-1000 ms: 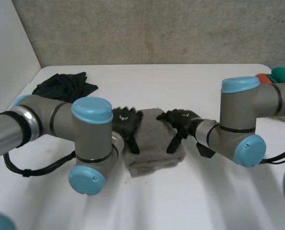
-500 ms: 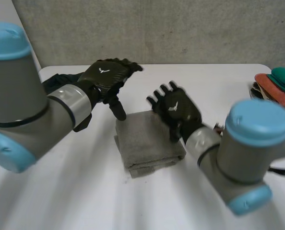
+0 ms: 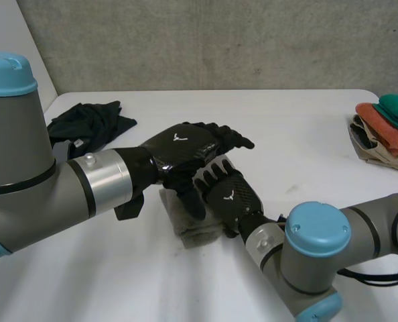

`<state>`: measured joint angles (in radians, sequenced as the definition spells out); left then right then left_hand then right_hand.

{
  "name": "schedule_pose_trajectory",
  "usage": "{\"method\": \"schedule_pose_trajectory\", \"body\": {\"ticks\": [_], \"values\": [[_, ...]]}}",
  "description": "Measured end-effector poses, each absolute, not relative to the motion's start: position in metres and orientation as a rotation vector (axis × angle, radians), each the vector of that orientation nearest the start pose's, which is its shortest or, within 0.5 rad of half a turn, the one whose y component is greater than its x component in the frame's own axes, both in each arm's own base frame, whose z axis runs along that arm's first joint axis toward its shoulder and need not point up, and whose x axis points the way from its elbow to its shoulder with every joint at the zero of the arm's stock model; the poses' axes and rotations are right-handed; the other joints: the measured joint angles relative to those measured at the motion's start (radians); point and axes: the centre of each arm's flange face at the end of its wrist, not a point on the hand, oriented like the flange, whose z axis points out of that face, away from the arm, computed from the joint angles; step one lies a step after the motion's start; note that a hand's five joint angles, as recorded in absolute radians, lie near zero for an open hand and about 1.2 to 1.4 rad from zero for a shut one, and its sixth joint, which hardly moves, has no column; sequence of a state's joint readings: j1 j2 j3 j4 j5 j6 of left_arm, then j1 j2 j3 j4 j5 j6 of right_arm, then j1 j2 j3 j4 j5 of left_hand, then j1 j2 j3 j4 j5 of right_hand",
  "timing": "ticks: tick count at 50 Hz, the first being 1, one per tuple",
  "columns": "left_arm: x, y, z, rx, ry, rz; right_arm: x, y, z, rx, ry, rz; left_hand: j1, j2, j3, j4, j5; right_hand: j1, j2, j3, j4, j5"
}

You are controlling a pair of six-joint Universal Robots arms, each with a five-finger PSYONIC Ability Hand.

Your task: Fold the laundry.

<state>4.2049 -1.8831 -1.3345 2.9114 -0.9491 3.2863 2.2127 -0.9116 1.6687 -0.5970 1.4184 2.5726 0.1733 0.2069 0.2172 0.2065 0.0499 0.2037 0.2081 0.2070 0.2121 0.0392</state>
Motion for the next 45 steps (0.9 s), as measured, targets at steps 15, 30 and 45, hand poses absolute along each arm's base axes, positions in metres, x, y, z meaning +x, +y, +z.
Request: {"method": "schedule_pose_trajectory", "body": {"ticks": [15,30,45], "values": [[-0.318,-0.209,0.275,-1.030,-1.740,1.384,0.355,-0.244,0.100,-1.376,1.733,-1.946,0.000,0.000,0.000,0.000,0.000,0.755,0.841,0.829,0.821,0.677],[-0.314,-0.212,0.301,-0.957,-1.695,1.455,0.368,-0.255,0.115,-1.268,1.689,-1.946,0.000,0.000,0.000,0.000,0.000,0.713,0.669,0.670,0.670,0.675],[-0.313,-0.215,0.304,-0.935,-1.679,1.476,0.365,-0.284,0.149,-1.143,1.667,-2.059,0.000,0.000,0.000,0.000,0.000,0.832,0.940,0.945,0.977,0.879]]}}
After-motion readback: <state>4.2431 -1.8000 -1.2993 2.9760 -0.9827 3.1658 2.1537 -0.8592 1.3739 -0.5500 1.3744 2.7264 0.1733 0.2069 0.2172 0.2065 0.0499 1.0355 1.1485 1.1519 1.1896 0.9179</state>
